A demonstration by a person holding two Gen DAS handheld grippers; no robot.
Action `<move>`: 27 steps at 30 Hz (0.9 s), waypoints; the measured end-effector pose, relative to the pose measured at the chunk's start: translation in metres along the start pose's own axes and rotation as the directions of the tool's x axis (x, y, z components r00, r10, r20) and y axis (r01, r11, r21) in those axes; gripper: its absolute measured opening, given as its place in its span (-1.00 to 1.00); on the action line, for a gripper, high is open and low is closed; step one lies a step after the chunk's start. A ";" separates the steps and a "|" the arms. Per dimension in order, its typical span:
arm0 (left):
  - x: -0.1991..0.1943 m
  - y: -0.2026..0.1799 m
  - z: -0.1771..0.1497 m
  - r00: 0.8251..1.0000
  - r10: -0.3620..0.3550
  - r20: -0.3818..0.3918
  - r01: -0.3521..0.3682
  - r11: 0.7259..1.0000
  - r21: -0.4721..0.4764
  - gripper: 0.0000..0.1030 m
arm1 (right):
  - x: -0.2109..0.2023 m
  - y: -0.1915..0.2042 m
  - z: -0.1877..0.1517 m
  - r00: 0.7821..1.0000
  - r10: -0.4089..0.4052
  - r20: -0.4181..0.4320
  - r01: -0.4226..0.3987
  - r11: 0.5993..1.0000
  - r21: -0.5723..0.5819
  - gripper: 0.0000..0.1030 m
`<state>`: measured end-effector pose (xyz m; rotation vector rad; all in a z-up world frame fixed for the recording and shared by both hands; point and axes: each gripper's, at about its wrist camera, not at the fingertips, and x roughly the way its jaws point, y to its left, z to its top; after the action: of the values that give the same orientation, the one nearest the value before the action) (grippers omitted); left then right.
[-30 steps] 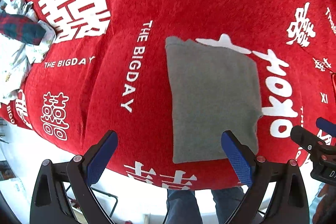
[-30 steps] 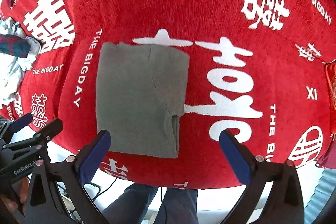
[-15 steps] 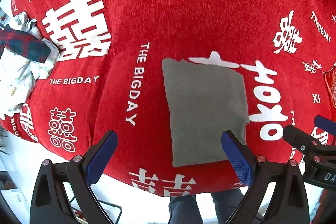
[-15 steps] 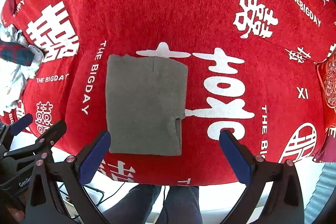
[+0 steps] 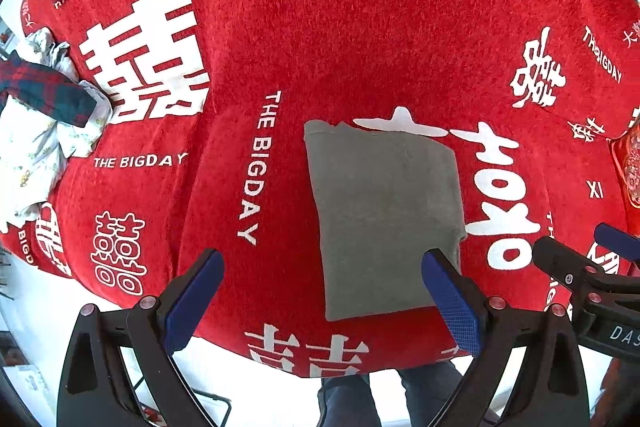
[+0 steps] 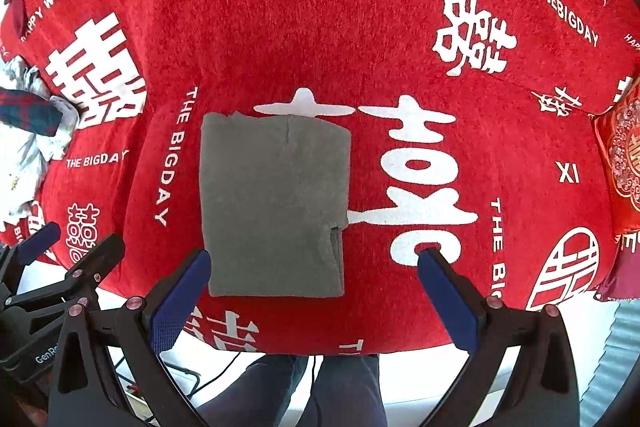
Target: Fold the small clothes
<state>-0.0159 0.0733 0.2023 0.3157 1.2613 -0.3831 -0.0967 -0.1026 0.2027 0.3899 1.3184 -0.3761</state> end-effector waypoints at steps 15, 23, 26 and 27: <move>-0.006 0.002 0.000 1.000 -0.007 0.014 0.007 1.000 0.000 0.93 | -0.003 0.003 0.001 1.000 -0.004 0.006 0.004 1.000 -0.006 0.99; -0.007 0.002 0.000 1.000 -0.009 0.018 0.009 1.000 -0.001 0.93 | -0.005 0.004 0.002 1.000 -0.005 0.011 0.005 1.000 -0.010 0.99; -0.008 0.001 0.000 1.000 -0.008 0.021 0.008 1.000 -0.001 0.93 | -0.006 0.005 0.001 1.000 -0.007 0.011 0.007 1.000 -0.011 1.00; -0.009 0.001 0.000 1.000 -0.007 0.023 0.007 1.000 -0.003 0.93 | -0.005 0.005 0.001 1.000 -0.005 0.011 0.005 1.000 -0.011 1.00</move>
<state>-0.0177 0.0753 0.2110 0.3042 1.2408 -0.3897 -0.0950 -0.0987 0.2084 0.3750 1.3104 -0.3750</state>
